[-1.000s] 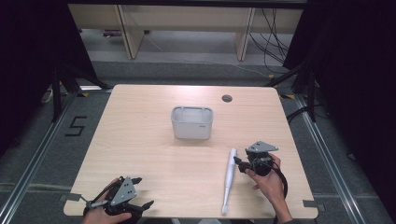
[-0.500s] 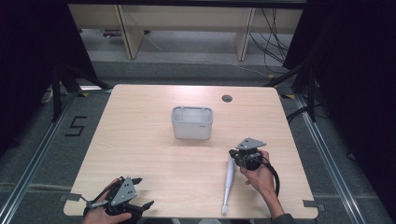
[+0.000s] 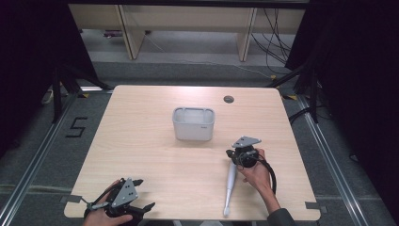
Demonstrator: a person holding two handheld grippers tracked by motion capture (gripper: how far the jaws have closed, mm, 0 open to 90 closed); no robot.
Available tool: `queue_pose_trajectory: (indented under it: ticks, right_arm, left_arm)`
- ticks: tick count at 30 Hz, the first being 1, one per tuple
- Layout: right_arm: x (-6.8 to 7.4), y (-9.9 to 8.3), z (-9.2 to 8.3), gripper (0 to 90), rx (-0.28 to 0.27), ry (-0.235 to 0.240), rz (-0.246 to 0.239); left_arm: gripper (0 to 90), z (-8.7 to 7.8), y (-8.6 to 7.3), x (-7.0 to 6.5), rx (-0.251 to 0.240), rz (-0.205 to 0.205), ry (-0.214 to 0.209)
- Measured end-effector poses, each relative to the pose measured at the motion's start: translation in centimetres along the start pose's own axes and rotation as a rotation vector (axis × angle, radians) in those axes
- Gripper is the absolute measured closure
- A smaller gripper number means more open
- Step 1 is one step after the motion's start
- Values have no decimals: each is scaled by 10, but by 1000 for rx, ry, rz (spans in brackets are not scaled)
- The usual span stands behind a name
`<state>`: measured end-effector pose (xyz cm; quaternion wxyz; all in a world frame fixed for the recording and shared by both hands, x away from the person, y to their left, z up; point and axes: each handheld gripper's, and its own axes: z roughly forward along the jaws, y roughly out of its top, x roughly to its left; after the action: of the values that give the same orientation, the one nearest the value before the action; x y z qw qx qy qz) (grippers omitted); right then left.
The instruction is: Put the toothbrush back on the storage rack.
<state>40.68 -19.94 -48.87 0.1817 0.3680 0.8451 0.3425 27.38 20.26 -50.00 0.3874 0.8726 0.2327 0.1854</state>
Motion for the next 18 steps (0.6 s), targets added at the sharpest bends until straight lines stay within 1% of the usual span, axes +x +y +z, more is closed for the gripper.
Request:
queue_pose_trajectory:
  ticks: [2, 3, 4, 5, 6, 9, 10, 11, 12, 13, 14, 15, 16, 17, 18]
  right_arm:
    - [-1, 0, 1, 900, 7, 5, 3]
    - [-2, -1, 2, 900, 19, 5, 1]
    - [-2, -1, 2, 900, 19, 5, 1]
    - [-2, -1, 2, 900, 18, 2, 17]
    - [-4, -1, 1, 900, 27, 3, 1]
    - [-4, -2, 1, 900, 34, -1, 0]
    - [-6, -3, 0, 900, 33, 1, 5]
    - [-6, -3, 0, 900, 33, 1, 5]
    - [-7, -3, -1, 900, 37, -1, 22]
    - [-8, -4, -1, 900, 32, -10, 12]
    - [-8, -4, -1, 900, 32, -10, 12]
    - [-8, -4, -2, 900, 41, -11, 23]
    - [-10, -5, -2, 900, 32, -15, 15]
    - [-11, -5, -2, 900, 49, -1, 17]
    - [-11, -5, -2, 900, 49, -1, 17]
  left_arm:
    - [148, 0, 0, 0, 1, -1, 1]
    - [148, 0, 0, 1, 2, 14, 20]
    - [148, 0, 0, 1, 2, 14, 20]
    - [148, -1, 0, 1, 9, 13, 11]
    - [148, 0, 0, 1, 2, -1, 2]
    - [148, -1, 0, 1, -1, 1, 1]
    - [147, -1, 0, 1, 9, 13, 13]
    - [148, -1, 0, 1, 9, 13, 13]
    - [148, -1, 0, 1, 2, -1, -3]
    - [148, 0, 0, 0, -2, -4, -2]
    - [148, 0, 0, 0, -2, -4, -2]
    - [148, 0, 0, 1, 0, 0, 1]
    - [148, -1, 0, 0, 4, 5, 4]
    - [147, -1, 0, 0, 4, 5, 4]
    - [147, -1, 0, 0, 1, -1, 1]
